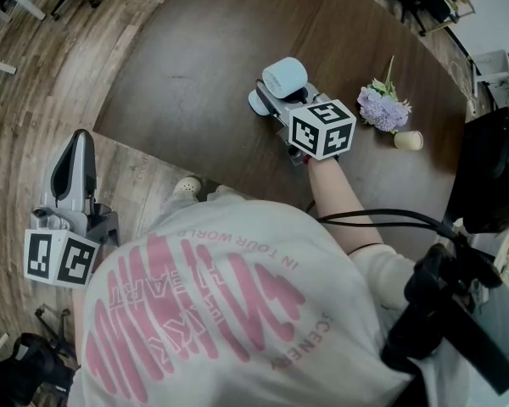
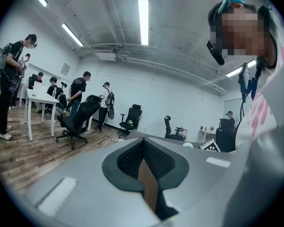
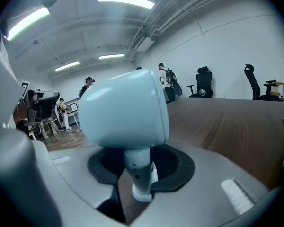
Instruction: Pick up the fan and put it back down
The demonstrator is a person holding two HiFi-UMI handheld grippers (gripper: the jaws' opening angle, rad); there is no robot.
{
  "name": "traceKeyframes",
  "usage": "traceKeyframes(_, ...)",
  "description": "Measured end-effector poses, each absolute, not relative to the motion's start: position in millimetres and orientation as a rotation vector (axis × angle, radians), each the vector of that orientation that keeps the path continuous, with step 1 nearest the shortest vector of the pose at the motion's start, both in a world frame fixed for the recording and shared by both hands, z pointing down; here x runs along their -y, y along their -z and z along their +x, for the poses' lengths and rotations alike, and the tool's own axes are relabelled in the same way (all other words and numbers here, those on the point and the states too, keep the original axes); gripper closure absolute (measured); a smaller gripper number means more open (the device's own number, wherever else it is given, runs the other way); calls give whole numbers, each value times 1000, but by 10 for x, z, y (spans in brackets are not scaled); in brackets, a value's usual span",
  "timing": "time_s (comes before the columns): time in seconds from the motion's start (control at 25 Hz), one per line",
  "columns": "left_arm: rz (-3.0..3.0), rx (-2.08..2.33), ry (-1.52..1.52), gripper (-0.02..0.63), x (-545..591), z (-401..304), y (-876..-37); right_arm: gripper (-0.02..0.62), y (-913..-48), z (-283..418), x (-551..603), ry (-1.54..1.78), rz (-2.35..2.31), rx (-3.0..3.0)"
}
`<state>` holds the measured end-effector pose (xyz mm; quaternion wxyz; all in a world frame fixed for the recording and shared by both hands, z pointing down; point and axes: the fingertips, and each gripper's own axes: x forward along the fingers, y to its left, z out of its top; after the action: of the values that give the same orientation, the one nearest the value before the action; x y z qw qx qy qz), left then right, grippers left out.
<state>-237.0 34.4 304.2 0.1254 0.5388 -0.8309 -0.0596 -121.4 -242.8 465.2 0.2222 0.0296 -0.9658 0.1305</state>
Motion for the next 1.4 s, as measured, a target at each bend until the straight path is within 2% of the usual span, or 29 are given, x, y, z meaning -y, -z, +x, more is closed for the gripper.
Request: traceKeyframes(1.4,1568,2388,185,594,-412,-2367,-3120,449,-4687,-1198,2352,-249,113,2676)
